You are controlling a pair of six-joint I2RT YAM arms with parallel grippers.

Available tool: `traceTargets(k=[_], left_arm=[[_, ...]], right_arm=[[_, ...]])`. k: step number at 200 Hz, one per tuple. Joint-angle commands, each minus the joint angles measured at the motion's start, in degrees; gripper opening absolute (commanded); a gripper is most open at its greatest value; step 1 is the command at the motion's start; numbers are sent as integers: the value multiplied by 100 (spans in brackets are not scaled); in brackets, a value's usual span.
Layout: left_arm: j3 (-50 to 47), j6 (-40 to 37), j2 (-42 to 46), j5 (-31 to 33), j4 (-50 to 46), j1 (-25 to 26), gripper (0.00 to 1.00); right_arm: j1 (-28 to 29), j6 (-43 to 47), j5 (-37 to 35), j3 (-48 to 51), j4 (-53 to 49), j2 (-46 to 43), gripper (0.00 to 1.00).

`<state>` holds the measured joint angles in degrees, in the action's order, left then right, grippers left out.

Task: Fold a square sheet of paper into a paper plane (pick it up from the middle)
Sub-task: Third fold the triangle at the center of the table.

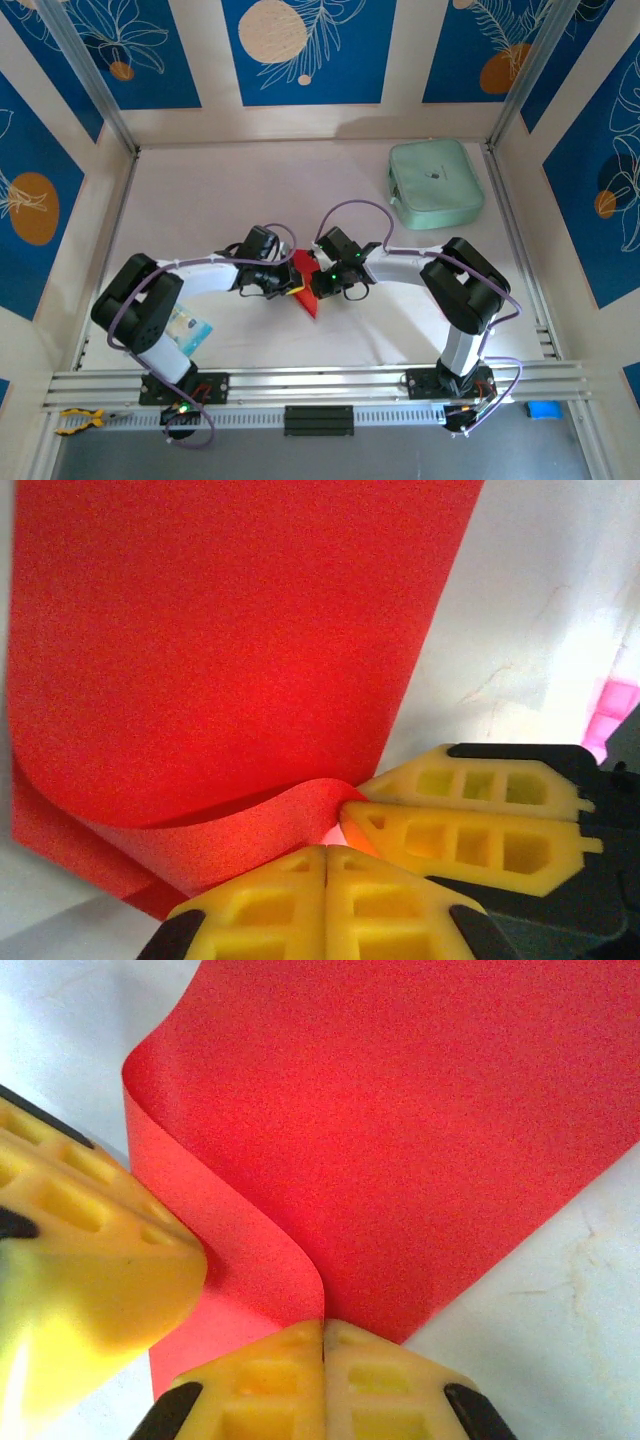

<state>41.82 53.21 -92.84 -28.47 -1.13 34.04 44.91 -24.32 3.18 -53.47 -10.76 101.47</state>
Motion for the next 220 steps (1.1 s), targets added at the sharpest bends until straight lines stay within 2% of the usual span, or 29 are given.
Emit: traceTargets(k=[1, 144, 156, 186, 205, 220], left_arm=[[-93, -222, -84, 137, -182, 37, 0], [-223, -566, -385, 414, -331, 41, 0], [-243, -580, -386, 427, -318, 38, 0], [-249, -593, -375, 431, -309, 33, 0], [-262, -608, -372, 442, -301, 32, 0], [-280, -604, -363, 461, -287, 35, 0]], right_arm=[[45, -51, -4, 113, -128, 35, 0], [47, -59, 32, -69, -315, 4, 0], [15, -153, 58, -101, -363, -142, 4], [-199, -559, 319, -46, -424, -696, 25], [-288, -943, 748, 94, -243, -996, 33], [-260, -1207, 1251, 224, 56, -1102, 34]])
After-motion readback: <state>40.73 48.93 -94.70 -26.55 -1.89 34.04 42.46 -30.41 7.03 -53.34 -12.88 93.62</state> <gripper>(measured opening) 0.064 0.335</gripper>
